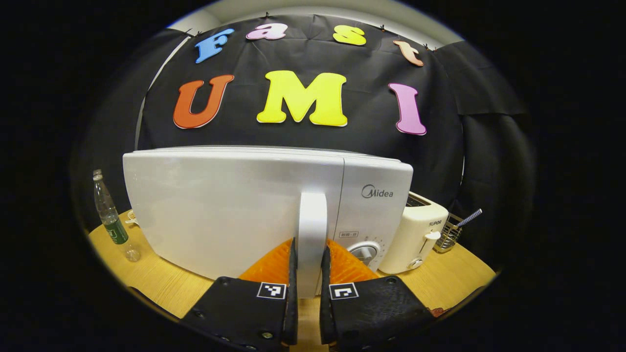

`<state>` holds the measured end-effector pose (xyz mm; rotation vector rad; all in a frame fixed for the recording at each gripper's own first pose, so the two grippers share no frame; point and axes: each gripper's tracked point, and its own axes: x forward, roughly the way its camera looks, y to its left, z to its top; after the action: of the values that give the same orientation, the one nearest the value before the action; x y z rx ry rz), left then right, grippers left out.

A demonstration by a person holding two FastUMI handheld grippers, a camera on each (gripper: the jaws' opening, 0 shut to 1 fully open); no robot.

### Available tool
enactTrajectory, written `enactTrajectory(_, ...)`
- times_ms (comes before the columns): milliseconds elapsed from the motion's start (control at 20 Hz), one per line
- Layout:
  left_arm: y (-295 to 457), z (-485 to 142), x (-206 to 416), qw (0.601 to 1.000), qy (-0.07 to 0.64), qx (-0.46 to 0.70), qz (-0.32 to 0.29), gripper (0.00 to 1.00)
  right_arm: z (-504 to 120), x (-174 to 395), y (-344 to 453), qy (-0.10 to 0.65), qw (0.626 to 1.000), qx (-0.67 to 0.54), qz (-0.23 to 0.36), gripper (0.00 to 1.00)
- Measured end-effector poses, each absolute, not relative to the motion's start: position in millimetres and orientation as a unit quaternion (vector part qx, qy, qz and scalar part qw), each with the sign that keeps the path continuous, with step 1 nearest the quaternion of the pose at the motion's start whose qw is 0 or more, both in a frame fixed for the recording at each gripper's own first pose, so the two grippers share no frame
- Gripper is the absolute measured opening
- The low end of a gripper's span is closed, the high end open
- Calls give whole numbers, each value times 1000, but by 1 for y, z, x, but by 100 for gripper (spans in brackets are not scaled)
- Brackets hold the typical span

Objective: Open the microwave oven with the left hand, put the food in, and close the microwave oven.

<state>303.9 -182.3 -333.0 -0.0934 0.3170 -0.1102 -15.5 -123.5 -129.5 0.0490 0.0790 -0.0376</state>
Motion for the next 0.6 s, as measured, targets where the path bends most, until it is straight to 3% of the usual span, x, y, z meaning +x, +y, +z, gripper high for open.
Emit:
enactTrajectory(200, -180, -331, 300, 987, 149, -22, -59, 19, -125, -24, -130, 41, 999, 18, -29, 100)
enactTrajectory(250, -180, -332, 298, 986, 150, -24, -62, 11, -121, -26, -129, 37, 999, 16, -28, 100)
enactTrajectory(600, -172, -326, 259, 988, 138, -28, -65, 11, -106, -37, -119, 20, 1000, 7, -23, 100)
